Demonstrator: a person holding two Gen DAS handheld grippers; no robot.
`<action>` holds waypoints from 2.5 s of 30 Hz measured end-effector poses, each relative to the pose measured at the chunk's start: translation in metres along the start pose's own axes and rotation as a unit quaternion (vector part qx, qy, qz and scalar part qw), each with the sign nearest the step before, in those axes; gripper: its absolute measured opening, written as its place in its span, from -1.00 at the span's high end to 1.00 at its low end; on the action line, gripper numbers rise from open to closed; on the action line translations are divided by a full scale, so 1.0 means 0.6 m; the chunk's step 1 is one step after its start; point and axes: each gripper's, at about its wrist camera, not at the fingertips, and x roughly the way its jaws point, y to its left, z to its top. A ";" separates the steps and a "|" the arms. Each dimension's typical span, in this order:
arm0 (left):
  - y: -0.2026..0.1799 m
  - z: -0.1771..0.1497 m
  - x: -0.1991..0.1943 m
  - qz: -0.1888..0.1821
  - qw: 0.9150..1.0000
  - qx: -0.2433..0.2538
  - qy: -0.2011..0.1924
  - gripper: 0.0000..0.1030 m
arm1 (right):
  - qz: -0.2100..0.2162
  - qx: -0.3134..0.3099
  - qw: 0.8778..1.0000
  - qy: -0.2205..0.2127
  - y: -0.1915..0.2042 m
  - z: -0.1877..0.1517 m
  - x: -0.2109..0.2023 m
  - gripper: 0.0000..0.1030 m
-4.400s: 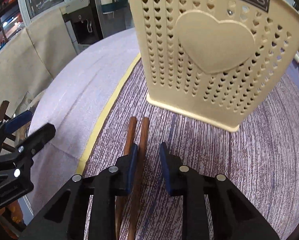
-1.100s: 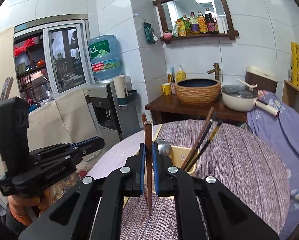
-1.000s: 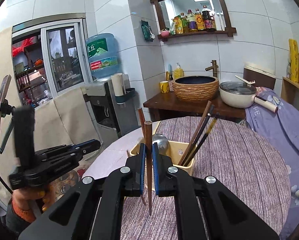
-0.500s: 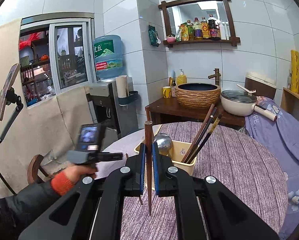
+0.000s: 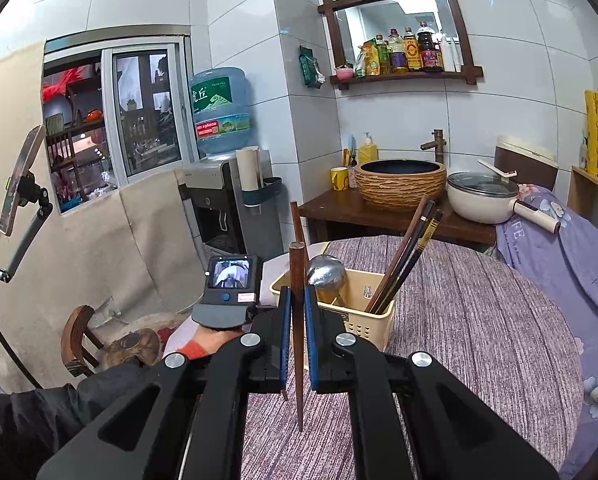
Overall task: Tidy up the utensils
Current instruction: 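Lower the left tool to grasp the last wooden chopstick on the table, then lift the wooden chopstick over the holder with the left tool while the right tool holds its chopstick above, then open the left tool to drop its chopstick into the holder while the right tool releases its chopstick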
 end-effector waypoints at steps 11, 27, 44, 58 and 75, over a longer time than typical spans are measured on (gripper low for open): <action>-0.019 -0.005 -0.003 0.012 1.000 -0.004 -0.023 0.85 | -0.001 0.016 1.000 -0.002 -0.015 -0.005 -0.012 0.86; 0.054 -0.034 -0.200 -0.193 0.978 -0.001 -0.075 0.87 | 0.000 0.013 1.000 -0.017 -0.004 -0.001 -0.016 0.86; 0.090 -0.098 -0.440 -0.292 0.940 0.067 -0.165 0.87 | -0.004 0.001 0.999 -0.033 0.029 0.013 -0.033 0.86; 0.080 -0.030 -0.587 -0.317 0.914 0.080 -0.241 0.87 | -0.013 0.012 0.998 -0.055 0.008 0.097 -0.033 0.86; -0.067 0.097 -0.600 -0.251 0.917 0.100 -0.294 0.87 | -0.093 -0.002 0.992 -0.086 -0.031 0.181 0.037 0.86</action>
